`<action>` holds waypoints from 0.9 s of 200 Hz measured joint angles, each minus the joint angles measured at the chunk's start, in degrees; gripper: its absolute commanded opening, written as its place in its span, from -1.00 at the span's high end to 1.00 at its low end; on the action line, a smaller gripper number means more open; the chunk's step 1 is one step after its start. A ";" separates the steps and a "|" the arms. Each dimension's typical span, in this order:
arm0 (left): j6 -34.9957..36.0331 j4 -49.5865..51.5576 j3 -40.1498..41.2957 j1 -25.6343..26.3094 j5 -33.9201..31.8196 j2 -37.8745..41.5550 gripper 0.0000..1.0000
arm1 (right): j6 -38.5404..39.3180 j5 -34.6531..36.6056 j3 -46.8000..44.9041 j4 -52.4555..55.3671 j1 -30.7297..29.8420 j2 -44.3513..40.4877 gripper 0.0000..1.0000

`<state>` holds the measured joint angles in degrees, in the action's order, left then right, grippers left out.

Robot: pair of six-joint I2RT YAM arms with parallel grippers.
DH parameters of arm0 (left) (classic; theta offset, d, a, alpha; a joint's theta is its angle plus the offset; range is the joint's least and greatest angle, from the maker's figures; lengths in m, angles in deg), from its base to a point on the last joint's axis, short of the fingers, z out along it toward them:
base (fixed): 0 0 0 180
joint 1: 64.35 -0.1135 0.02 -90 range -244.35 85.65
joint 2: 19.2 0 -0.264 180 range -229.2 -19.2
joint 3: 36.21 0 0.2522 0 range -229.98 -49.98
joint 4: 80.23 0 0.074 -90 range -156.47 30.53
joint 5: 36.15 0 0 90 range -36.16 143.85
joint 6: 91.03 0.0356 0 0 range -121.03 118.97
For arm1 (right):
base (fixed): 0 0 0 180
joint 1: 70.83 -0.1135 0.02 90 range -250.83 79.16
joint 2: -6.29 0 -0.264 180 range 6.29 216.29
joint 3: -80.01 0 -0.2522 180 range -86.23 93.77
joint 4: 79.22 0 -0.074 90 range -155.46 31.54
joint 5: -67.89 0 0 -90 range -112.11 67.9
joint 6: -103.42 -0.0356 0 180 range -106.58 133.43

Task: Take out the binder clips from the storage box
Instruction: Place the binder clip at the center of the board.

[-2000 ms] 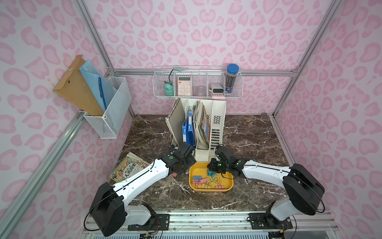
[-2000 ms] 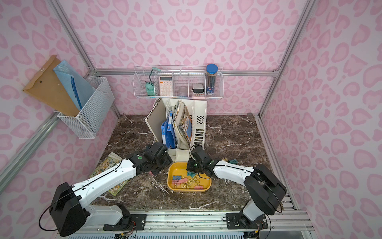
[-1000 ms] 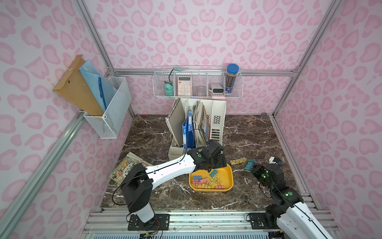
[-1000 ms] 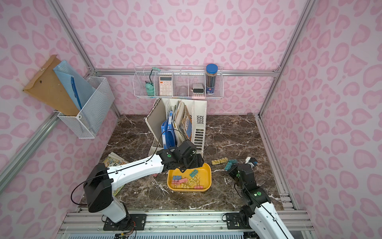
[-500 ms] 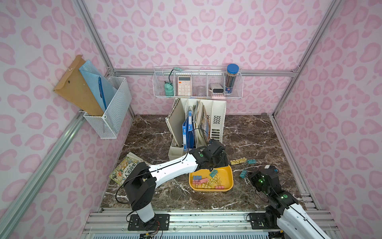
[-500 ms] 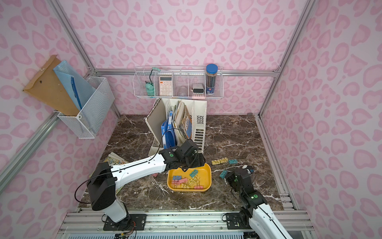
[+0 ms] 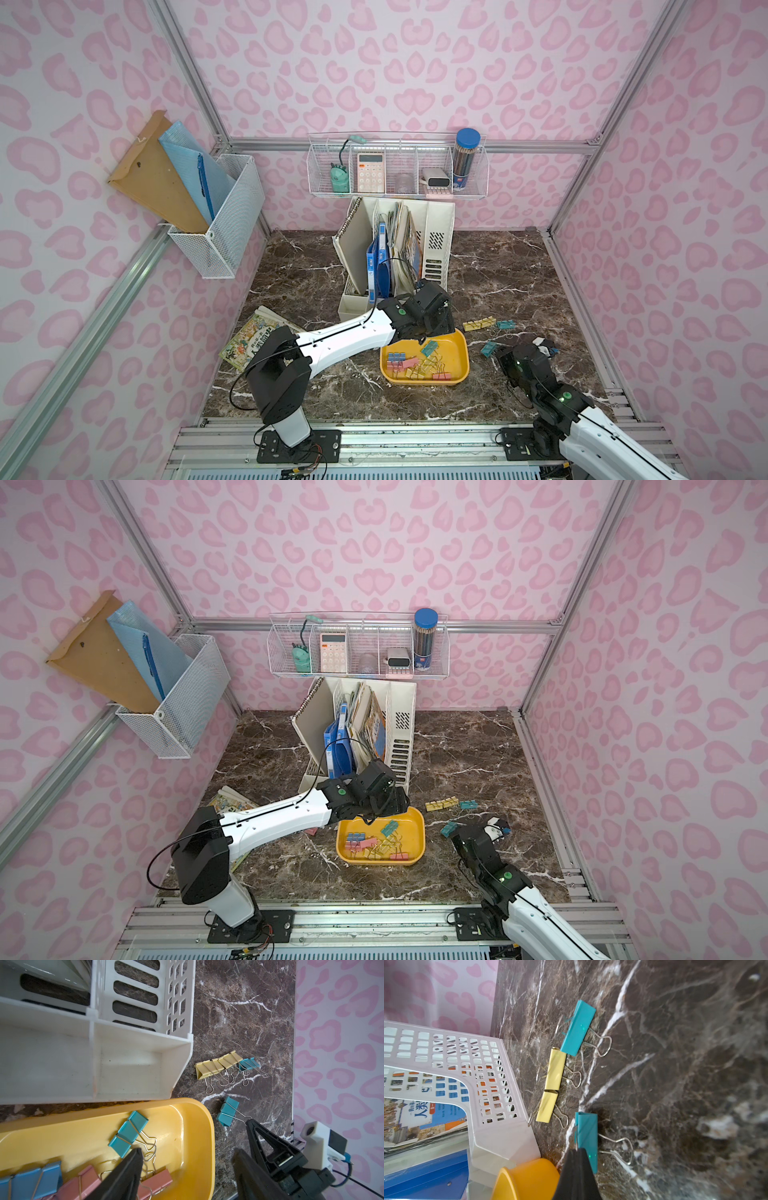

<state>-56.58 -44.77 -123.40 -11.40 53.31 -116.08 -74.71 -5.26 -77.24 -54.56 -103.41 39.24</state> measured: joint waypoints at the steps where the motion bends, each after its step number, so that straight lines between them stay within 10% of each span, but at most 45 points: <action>1: 0.00 0.00 0.00 0.00 0.00 0.00 -0.48 | -0.04 0.00 0.04 -0.02 -0.02 0.13 1.00; 180: -1.31 -0.07 1.46 -0.85 1.31 0.48 -0.45 | 0.57 1.16 5.46 -3.82 -5.29 13.42 0.60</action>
<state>-57.89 -44.84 -121.94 -12.25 54.62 -115.60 -74.14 -4.11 -71.77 -58.39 -108.70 52.66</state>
